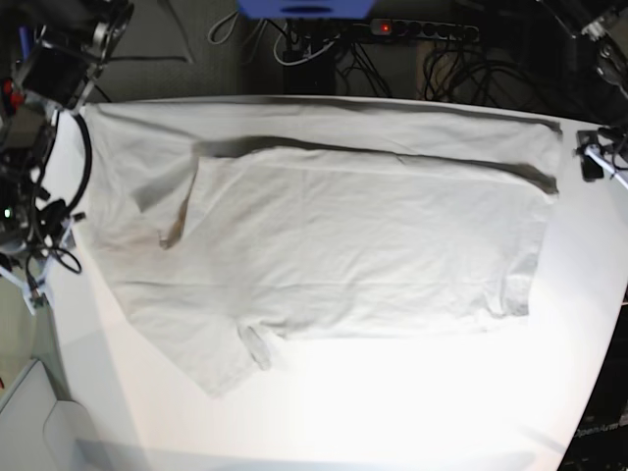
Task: Layout the t-shirt on the table in an organized manner, then fold the t-shirt properly
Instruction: 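Release the fold edge and move both grippers to the shirt's opposite edge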
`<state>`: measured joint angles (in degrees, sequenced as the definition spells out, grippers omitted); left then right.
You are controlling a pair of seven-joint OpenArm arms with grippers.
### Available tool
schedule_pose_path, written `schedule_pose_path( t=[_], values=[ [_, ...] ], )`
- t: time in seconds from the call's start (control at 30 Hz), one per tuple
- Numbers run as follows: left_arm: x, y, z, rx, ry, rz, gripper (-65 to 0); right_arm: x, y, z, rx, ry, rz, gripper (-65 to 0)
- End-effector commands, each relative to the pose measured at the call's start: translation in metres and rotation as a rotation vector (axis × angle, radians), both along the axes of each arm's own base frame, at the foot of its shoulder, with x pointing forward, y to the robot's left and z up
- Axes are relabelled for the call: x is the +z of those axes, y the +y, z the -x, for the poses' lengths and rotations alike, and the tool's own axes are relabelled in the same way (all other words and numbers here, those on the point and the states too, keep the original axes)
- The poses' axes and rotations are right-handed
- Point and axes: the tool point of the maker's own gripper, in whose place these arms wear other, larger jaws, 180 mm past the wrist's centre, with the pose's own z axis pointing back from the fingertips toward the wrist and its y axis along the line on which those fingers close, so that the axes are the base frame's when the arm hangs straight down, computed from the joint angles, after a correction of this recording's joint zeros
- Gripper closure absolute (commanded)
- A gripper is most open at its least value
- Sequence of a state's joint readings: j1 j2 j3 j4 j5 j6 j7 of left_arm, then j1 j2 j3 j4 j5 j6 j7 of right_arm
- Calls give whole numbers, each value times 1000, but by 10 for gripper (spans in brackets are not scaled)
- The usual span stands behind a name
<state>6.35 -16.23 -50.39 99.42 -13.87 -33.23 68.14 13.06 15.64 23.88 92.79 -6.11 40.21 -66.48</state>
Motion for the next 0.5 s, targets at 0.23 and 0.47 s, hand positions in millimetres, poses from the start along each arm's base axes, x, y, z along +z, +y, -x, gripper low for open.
schedule_pose_path(
  t=[0.23, 0.47],
  values=[
    [44, 5, -77, 13, -219, 66, -517, -7, 20, -98, 70, -25, -195, -411],
    [46, -20, -154, -115, -323, 114, -517, -13, 53, -150, 130, -129, -391, -415]
  ],
)
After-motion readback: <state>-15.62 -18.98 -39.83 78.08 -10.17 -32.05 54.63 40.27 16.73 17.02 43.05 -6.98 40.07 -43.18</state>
